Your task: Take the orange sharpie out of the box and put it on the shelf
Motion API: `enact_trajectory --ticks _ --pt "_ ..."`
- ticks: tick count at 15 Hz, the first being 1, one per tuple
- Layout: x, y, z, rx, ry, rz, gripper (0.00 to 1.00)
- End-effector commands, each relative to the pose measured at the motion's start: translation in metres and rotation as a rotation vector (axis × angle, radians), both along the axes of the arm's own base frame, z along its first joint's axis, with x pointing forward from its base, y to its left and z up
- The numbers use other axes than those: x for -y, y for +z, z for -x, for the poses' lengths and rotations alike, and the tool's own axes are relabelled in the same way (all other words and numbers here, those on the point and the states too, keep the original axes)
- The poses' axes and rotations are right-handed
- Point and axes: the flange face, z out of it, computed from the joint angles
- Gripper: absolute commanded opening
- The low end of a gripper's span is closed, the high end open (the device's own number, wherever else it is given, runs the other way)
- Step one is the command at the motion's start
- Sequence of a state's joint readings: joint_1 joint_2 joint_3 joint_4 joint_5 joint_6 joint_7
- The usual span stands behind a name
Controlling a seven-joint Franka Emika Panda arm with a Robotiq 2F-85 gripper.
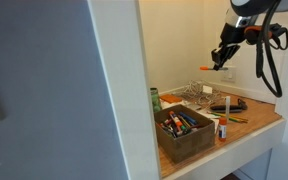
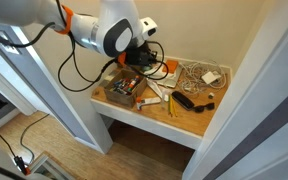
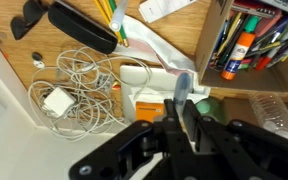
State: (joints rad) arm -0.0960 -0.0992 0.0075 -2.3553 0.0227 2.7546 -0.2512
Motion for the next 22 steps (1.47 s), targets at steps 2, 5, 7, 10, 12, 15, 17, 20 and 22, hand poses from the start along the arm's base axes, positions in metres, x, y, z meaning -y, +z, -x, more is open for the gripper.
enact_trajectory --ticks 2,5,7,10,12,15,17,20,22 --pt "0.004 0.000 0.005 0.006 -0.021 0.003 0.13" --pt "0.003 -0.001 0.006 0.008 -0.022 0.002 0.03" --pt "0.014 -0.005 0.000 -0.011 0.006 0.016 0.03" --pt "0.045 -0.011 -0.003 -0.031 0.023 -0.008 0.03" --pt "0.068 -0.016 -0.005 -0.032 0.044 -0.034 0.03" --pt "0.098 -0.026 -0.014 -0.007 0.058 -0.072 0.03" --pt "0.114 -0.035 -0.022 0.001 0.066 -0.108 0.03" --pt "0.135 -0.058 -0.039 -0.028 0.074 -0.138 0.03" --pt "0.144 -0.075 -0.052 -0.058 0.103 -0.160 0.03"
